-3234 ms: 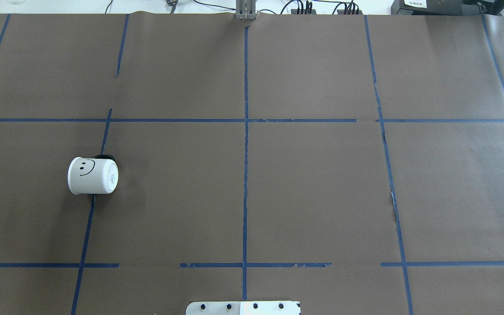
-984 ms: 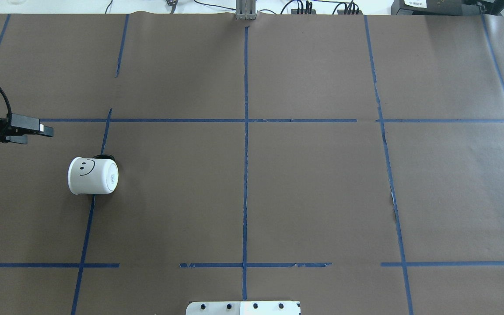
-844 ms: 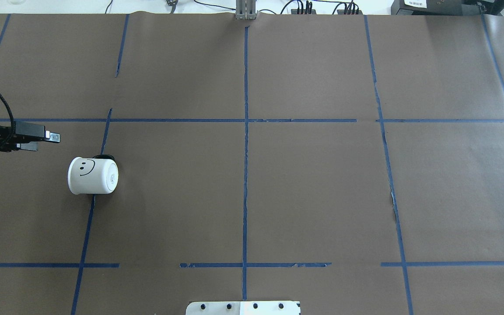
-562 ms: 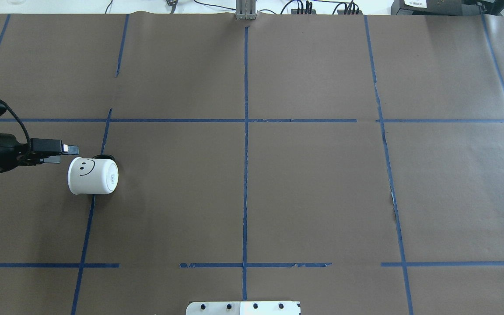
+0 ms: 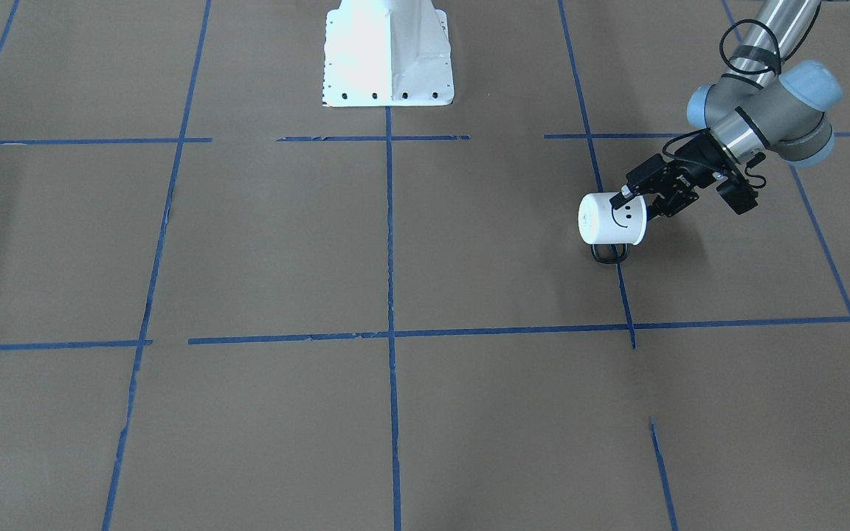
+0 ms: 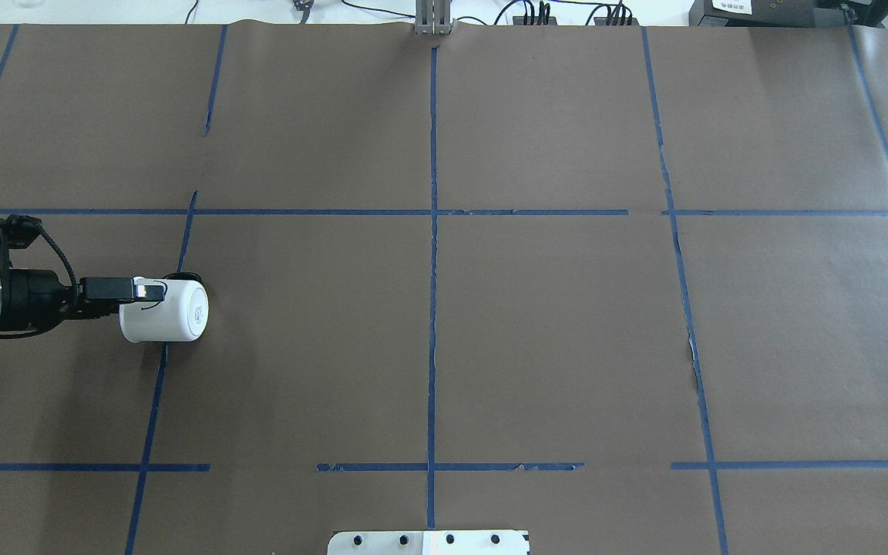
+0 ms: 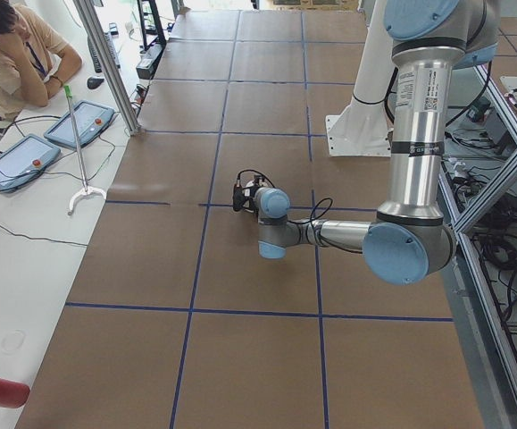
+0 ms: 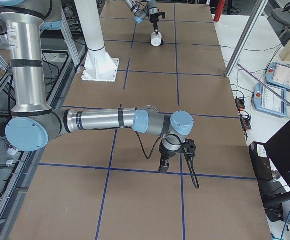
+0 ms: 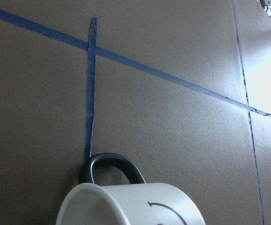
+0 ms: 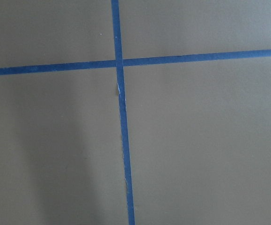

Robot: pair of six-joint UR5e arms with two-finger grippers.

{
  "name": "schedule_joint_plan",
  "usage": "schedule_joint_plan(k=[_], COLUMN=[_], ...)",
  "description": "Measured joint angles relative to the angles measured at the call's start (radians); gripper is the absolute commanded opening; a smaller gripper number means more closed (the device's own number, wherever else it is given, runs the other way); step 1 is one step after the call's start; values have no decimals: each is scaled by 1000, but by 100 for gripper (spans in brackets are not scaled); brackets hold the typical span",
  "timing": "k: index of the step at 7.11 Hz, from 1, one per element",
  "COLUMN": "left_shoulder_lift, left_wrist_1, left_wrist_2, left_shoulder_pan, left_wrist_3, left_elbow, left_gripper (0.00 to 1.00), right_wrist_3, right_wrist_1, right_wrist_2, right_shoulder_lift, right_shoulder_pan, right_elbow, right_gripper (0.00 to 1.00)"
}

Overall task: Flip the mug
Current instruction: 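Close the left gripper on the mug rim and lift it, then carry the mug toward the table center and rotate it upright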

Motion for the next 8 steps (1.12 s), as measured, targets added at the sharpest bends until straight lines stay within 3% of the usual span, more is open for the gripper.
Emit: schedule_joint_plan(k=[1,4,7,8], left_shoulder_lift=[-6,-70,-239,-298], left_wrist_1=[-21,-56,-40,37], left_wrist_2=[-8,-58,-62,-61], left_shoulder_pan=[4,3,-16,-19], left_wrist_3=[-29,-123,-278,-303], left_elbow=[5,5,-1,-13], left_gripper=[0,0,0,0], right_wrist_3=[0,0,0,0], right_wrist_1=[0,0,0,0], right_wrist_2=[0,0,0,0], right_shoulder_lift=[0,0,-1,-1], right_shoulder_pan=[0,0,0,0], right_elbow=[0,0,0,0], right_gripper=[100,100,100,100])
